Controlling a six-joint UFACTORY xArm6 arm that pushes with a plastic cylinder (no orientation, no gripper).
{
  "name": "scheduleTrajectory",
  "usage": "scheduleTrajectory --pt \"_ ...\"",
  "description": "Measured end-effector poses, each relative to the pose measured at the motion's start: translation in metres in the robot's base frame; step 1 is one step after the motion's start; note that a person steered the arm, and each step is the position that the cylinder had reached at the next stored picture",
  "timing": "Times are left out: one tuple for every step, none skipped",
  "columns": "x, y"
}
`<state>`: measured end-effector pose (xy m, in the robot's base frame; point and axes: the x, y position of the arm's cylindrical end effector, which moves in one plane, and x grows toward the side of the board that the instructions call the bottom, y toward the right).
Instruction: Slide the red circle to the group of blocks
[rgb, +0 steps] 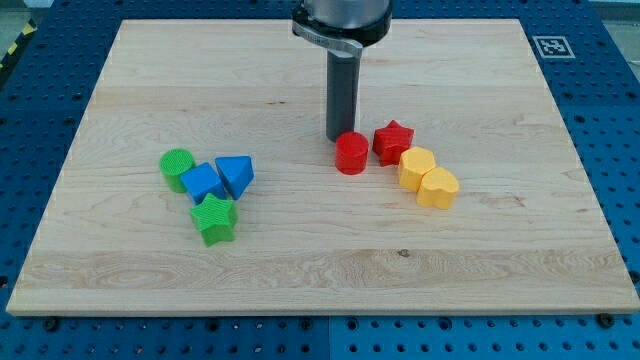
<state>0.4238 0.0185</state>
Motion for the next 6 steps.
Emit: scheduleTrajectory --pt "0.01 0.0" --pt "0.02 -0.007" --pt "0.038 -0.037" --pt "0.045 -0.036" --pt "0.045 -0.01" --pt "0.045 0.014"
